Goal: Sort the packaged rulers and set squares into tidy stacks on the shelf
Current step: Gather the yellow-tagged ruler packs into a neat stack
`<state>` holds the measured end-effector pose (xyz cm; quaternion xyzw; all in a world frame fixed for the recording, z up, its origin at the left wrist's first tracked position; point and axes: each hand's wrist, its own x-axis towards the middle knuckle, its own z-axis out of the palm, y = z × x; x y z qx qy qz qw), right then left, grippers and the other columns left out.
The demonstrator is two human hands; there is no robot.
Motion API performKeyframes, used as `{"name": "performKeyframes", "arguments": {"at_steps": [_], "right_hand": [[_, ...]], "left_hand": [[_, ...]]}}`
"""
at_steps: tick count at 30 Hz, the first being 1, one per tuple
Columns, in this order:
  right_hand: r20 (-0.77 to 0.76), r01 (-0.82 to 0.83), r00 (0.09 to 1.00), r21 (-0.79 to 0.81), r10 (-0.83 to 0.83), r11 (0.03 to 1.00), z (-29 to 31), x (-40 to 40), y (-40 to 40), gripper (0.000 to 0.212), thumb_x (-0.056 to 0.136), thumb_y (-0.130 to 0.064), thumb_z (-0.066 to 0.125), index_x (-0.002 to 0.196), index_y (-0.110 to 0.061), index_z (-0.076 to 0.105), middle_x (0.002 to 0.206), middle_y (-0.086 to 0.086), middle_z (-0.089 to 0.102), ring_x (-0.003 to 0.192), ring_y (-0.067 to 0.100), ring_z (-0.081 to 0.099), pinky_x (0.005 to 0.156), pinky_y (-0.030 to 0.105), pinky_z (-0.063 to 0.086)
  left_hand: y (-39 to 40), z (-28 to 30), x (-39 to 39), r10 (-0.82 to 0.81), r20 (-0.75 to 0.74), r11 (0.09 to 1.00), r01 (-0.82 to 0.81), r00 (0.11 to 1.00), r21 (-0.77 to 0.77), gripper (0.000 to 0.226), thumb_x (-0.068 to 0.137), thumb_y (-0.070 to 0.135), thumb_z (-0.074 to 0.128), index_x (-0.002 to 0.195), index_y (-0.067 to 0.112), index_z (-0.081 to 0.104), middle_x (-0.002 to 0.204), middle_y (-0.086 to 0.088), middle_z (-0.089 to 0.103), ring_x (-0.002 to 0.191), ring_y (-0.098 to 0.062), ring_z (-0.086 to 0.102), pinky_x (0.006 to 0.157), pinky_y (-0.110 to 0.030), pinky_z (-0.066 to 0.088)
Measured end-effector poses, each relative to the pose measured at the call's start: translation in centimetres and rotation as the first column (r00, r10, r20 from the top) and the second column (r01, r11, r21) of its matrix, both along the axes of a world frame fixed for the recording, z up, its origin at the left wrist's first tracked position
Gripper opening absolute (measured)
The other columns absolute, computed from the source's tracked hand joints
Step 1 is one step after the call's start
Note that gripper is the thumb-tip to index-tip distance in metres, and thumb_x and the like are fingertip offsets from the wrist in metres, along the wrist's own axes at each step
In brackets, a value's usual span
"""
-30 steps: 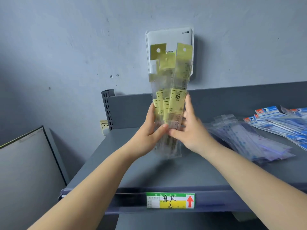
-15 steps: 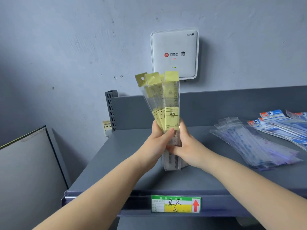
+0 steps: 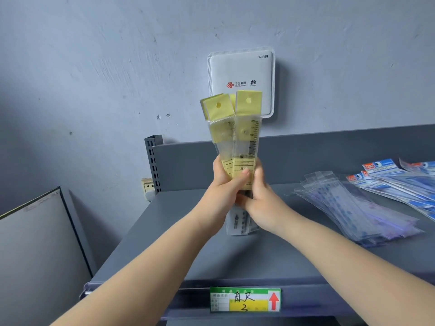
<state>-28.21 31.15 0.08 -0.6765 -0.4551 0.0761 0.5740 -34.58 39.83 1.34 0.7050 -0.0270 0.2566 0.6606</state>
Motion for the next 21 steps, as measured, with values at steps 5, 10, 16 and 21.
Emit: {"name": "performKeyframes", "arguments": {"at_steps": [5, 10, 16, 21], "right_hand": [[0.015, -0.002, 1.0, -0.036, 0.003, 0.999, -0.2, 0.2, -0.6, 0.077, 0.091, -0.009, 0.054, 0.144, -0.032, 0.002, 0.134, -0.009, 0.045, 0.113, 0.002, 0.053, 0.093, 0.014, 0.044], [0.088, 0.049, 0.995, -0.155, -0.035, 0.987, -1.0, -0.1, -1.1, 0.069, 0.093, -0.012, 0.053, 0.142, -0.024, 0.007, 0.121, -0.01, 0.045, 0.106, 0.005, 0.05, 0.083, 0.013, 0.037], [0.262, 0.08, 0.965, -0.221, -0.02, 0.972, 1.1, 1.3, -2.0, 0.064, 0.084, -0.008, 0.064, 0.138, -0.024, 0.033, 0.119, -0.007, 0.059, 0.107, 0.01, 0.058, 0.09, 0.024, 0.046], [0.406, 0.095, 0.911, -0.368, 0.068, 0.925, 2.6, 2.4, -2.4, 0.064, 0.083, -0.011, 0.065, 0.138, -0.027, 0.038, 0.125, -0.008, 0.059, 0.111, 0.01, 0.056, 0.097, 0.027, 0.043]], "left_hand": [[0.1, 0.5, 0.0, -0.045, 0.034, 0.997, 0.047, 0.998, -0.057, 0.044, 0.097, 0.008, 0.047, 0.134, 0.025, 0.032, 0.12, -0.001, 0.06, 0.103, -0.007, 0.061, 0.078, -0.014, 0.051], [-0.3, 0.3, -0.1, 0.013, 0.0, 0.996, -0.013, 1.0, -0.09, 0.035, 0.097, 0.006, 0.045, 0.129, 0.016, 0.036, 0.107, -0.002, 0.061, 0.096, -0.013, 0.061, 0.078, -0.02, 0.053], [2.0, 1.5, -1.6, 0.113, -0.015, 0.98, -0.114, 0.993, -0.161, 0.03, 0.091, 0.001, 0.054, 0.119, 0.011, 0.048, 0.101, -0.004, 0.066, 0.098, -0.022, 0.063, 0.093, -0.042, 0.049], [5.9, 1.6, -4.3, 0.212, 0.047, 0.956, -0.197, 0.976, -0.216, 0.021, 0.084, -0.003, 0.061, 0.098, 0.011, 0.055, 0.08, 0.003, 0.071, 0.08, -0.012, 0.07, 0.078, -0.036, 0.058]]}}
